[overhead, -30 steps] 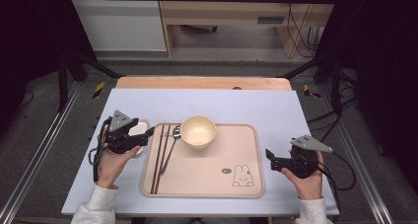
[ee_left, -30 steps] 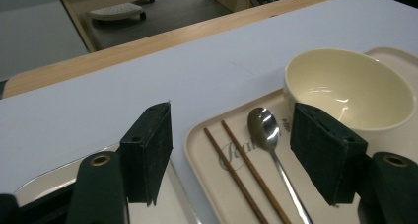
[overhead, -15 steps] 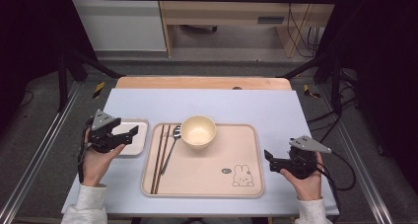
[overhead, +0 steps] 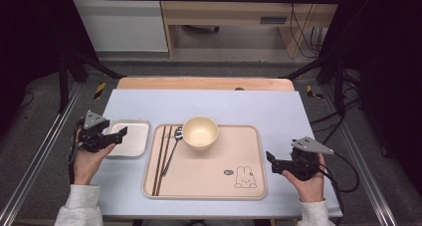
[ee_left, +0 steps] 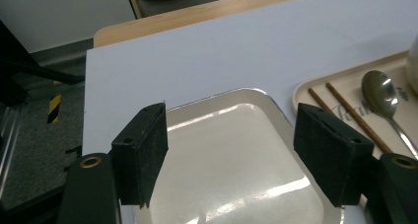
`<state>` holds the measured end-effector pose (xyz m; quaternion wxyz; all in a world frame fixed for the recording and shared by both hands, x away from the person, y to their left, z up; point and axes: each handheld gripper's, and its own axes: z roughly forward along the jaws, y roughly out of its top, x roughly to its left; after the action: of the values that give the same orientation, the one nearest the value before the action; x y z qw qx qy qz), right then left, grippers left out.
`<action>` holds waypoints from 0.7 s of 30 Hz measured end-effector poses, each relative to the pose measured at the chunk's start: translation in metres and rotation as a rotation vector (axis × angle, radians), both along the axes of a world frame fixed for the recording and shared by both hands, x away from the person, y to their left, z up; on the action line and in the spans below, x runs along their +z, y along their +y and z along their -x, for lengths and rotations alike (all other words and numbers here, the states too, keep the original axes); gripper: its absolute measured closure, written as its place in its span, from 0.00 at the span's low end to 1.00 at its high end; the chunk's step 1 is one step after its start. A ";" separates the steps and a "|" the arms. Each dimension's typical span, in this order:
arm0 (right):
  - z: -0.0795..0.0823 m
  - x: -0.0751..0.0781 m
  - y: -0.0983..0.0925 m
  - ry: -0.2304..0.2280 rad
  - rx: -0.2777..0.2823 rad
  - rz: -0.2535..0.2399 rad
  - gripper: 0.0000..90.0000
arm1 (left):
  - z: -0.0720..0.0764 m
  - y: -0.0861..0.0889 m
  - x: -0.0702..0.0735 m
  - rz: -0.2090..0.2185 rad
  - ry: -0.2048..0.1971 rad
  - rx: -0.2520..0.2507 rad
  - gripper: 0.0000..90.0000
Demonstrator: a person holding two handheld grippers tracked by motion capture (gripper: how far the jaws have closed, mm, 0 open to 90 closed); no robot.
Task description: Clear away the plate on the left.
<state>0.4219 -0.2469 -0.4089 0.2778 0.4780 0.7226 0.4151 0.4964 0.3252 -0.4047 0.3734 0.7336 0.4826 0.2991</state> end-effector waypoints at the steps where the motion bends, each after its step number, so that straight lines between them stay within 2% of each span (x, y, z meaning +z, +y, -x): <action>1: 0.000 0.000 0.000 0.001 -0.001 0.000 0.03 | -0.002 0.005 -0.003 0.002 0.007 0.009 0.33; 8: -0.001 -0.001 0.001 0.005 0.002 0.004 0.03 | -0.010 0.017 -0.013 -0.022 0.046 0.040 0.37; 15: -0.002 -0.002 0.002 0.009 0.003 0.009 0.03 | -0.015 0.029 -0.024 -0.021 0.063 0.071 0.42; 21: -0.003 -0.003 0.003 0.014 0.002 0.016 0.03 | -0.021 0.042 -0.037 -0.021 0.106 0.107 0.47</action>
<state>0.4244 -0.2442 -0.4122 0.2762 0.4776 0.7283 0.4064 0.5171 0.3675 -0.4412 0.3231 0.7254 0.5369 0.2846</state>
